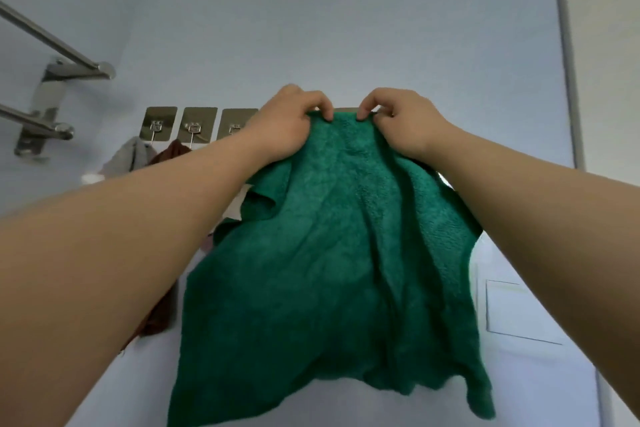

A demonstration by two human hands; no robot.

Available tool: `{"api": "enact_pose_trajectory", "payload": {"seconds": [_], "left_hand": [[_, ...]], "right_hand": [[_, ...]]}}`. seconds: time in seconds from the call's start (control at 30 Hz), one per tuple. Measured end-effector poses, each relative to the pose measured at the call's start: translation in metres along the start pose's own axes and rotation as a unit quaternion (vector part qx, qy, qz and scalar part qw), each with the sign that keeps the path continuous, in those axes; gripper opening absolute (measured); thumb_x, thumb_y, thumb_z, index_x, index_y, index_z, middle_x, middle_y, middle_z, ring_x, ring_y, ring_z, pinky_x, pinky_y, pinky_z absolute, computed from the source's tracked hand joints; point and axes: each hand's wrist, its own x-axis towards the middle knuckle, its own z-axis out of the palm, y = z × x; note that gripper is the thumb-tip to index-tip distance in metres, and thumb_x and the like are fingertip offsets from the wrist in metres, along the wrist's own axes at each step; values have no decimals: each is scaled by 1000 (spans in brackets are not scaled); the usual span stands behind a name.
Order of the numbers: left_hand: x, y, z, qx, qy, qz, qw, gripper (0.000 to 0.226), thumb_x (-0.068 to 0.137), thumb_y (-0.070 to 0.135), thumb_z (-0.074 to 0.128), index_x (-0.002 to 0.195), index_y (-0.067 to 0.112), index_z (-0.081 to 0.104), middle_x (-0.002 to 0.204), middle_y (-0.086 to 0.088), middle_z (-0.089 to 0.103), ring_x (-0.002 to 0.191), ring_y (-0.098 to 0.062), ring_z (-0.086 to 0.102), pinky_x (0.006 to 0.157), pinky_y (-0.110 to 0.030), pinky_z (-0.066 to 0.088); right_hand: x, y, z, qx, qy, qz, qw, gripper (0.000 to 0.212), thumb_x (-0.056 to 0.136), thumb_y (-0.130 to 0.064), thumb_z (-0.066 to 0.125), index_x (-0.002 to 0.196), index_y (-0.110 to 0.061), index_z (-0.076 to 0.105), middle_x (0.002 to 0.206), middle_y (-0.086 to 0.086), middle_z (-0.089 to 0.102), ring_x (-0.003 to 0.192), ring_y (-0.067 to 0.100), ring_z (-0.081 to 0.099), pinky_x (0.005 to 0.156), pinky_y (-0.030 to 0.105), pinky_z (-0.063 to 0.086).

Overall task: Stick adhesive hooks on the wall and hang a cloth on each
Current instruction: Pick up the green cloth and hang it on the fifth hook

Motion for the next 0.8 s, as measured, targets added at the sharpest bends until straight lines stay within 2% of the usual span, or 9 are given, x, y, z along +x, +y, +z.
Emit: {"api": "enact_pose_trajectory", "payload": {"seconds": [0.1, 0.17, 0.27, 0.37, 0.43, 0.53, 0.63, 0.7, 0.8], "left_hand": [[6, -9, 11, 42, 43, -47, 997, 41, 90, 5, 35, 103, 37, 56, 104, -1, 37, 97, -24, 47, 91, -37, 42], [3, -12, 23, 75, 25, -61, 995, 40, 90, 6, 37, 109, 35, 57, 110, -5, 42, 104, -28, 48, 90, -37, 41], [-2, -8, 33, 136, 57, -55, 988, 36, 88, 9, 42, 109, 32, 59, 118, -6, 52, 115, -29, 43, 91, -36, 33], [-4, -5, 35, 177, 84, -37, 980, 32, 92, 19, 36, 104, 22, 65, 118, -4, 58, 115, -27, 42, 88, -37, 31], [-7, -3, 37, 145, 80, -22, 986, 37, 93, 25, 33, 102, 13, 68, 117, -6, 58, 111, -27, 43, 84, -35, 32], [-17, -5, 38, 81, 50, -8, 995, 34, 90, 40, 45, 106, 16, 62, 112, 0, 44, 109, -19, 43, 91, -32, 34], [-26, -11, 36, 79, -8, -1, 997, 43, 84, 46, 53, 119, 21, 52, 119, -2, 39, 110, -22, 47, 95, -34, 39], [-33, -13, 36, 113, -18, -6, 993, 48, 85, 50, 50, 126, 25, 46, 125, -3, 42, 116, -24, 46, 102, -38, 31], [-43, -10, 37, 145, 19, -23, 989, 51, 85, 52, 48, 127, 24, 43, 126, -1, 49, 122, -21, 44, 111, -44, 18]], "right_hand": [[18, 0, 16, -55, 49, -4, 997, 34, 90, -5, 40, 95, -27, 66, 95, 5, 50, 82, 21, 48, 69, 25, 39], [21, 5, 29, -113, 37, 5, 993, 33, 90, -6, 42, 99, -26, 67, 106, 10, 53, 96, 28, 53, 80, 30, 42], [13, 8, 42, -203, 61, 7, 977, 33, 89, -10, 42, 105, -28, 65, 113, 10, 55, 112, 32, 46, 85, 35, 34], [2, 7, 45, -219, 91, 12, 972, 28, 86, -18, 46, 104, -26, 67, 113, 9, 54, 114, 30, 41, 90, 36, 30], [-4, 7, 45, -233, 103, 11, 967, 27, 86, -25, 46, 103, -24, 68, 113, 7, 52, 115, 29, 38, 92, 35, 27], [-13, 5, 47, -258, 93, -1, 962, 32, 87, -36, 44, 103, -21, 68, 112, 6, 51, 115, 27, 38, 95, 36, 25], [-20, 4, 46, -250, 52, -1, 967, 40, 86, -46, 47, 109, -20, 65, 115, 6, 52, 116, 26, 39, 97, 36, 25], [-26, 4, 44, -262, 28, -4, 965, 43, 84, -48, 49, 114, -21, 63, 118, 5, 53, 117, 25, 39, 97, 37, 25], [-38, 3, 42, -299, 39, -19, 953, 42, 83, -47, 49, 113, -20, 61, 112, 3, 59, 115, 25, 41, 96, 37, 24]]}}
